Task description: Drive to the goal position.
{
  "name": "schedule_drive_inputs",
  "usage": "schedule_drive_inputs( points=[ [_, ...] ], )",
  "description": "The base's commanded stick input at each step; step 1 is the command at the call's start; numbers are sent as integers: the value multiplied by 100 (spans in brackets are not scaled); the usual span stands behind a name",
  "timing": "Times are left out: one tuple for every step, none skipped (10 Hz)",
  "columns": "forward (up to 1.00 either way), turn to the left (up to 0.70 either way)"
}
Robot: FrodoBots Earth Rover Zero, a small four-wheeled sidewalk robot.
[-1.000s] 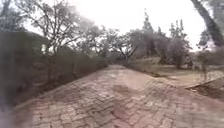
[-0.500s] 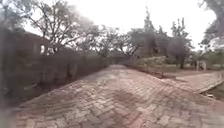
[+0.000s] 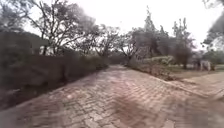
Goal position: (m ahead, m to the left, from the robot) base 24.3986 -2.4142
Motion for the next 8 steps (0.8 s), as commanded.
schedule_drive_inputs(
  points=[
    [85, 0],
    [85, 0],
    [85, 0],
    [85, 0],
    [85, 0],
    [85, 0],
    [85, 0],
    [85, 0]
  ],
)
